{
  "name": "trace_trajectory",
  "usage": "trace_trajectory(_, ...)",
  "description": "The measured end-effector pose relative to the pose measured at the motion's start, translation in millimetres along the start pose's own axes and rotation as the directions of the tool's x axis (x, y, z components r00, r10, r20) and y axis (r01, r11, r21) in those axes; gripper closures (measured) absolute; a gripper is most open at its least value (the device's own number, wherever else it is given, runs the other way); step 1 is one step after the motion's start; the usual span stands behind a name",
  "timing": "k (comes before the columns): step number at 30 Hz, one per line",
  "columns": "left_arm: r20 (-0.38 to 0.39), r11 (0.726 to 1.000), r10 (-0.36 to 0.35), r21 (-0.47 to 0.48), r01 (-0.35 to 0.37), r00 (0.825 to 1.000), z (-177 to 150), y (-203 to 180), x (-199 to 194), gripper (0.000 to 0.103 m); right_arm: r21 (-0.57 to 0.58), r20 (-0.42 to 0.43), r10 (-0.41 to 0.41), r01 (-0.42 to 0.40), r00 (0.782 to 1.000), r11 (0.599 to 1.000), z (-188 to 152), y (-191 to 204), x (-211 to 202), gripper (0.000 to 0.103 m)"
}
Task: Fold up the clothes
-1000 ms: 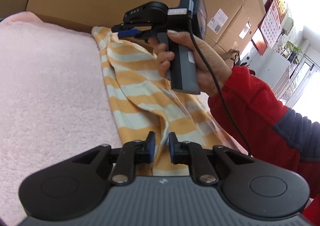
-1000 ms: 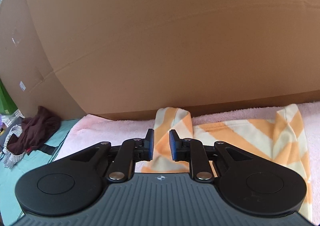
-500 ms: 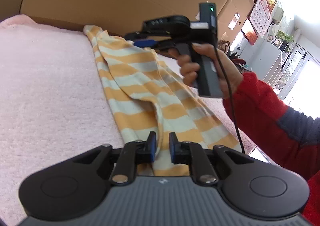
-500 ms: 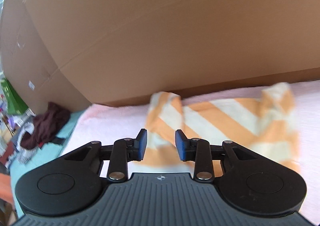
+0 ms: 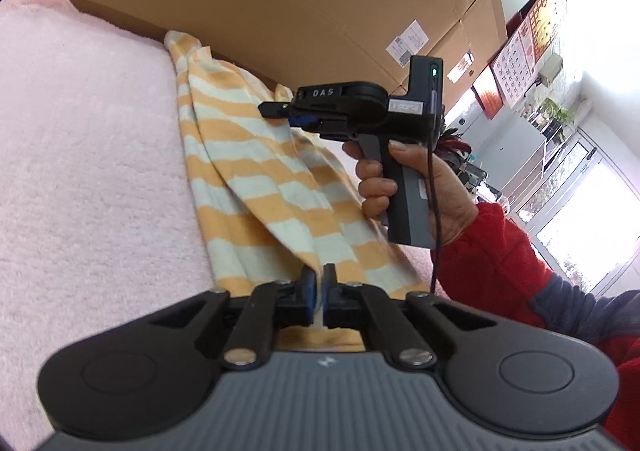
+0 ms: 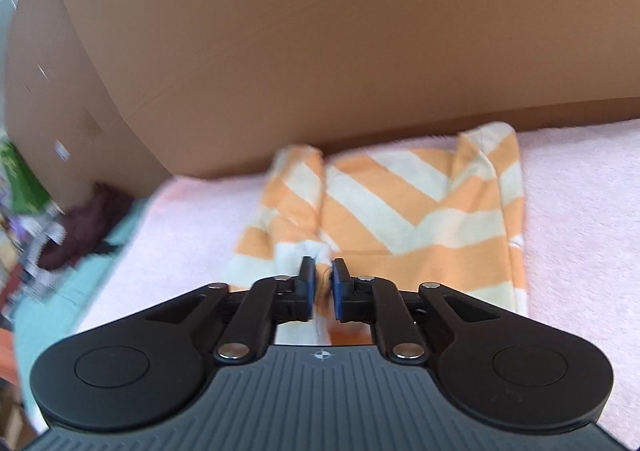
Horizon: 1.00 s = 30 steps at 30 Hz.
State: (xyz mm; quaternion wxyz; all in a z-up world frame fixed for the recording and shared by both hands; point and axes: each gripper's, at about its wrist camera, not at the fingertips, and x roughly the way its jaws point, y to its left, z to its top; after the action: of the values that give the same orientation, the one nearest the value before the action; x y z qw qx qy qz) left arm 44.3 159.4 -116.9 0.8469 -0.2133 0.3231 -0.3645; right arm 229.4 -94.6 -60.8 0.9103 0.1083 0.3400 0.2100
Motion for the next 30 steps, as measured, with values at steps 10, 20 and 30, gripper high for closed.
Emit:
trace_trajectory(10,-0.005,0.998,0.055,-0.001,-0.055,0.998,-11.9,0.4,-19.3,0.075,0.058,0.0,0.259,-0.258,0.966,0.964,-56.5,3.8,-103.7,0.061)
trace_trajectory(20,-0.008,0.999,0.032,0.032,-0.032,0.999,-14.9,-12.2,-12.5,0.052,-0.162,-0.134,0.348,-0.367,0.928,0.916,-145.9,39.1,-158.9,0.062)
trace_trajectory(30,0.067,0.994,0.025,-0.111,-0.017,0.997,-20.2,0.9,-19.6,0.1,-0.028,0.007,0.357,-0.357,0.934,0.934,-159.0,36.6,-149.2,0.085)
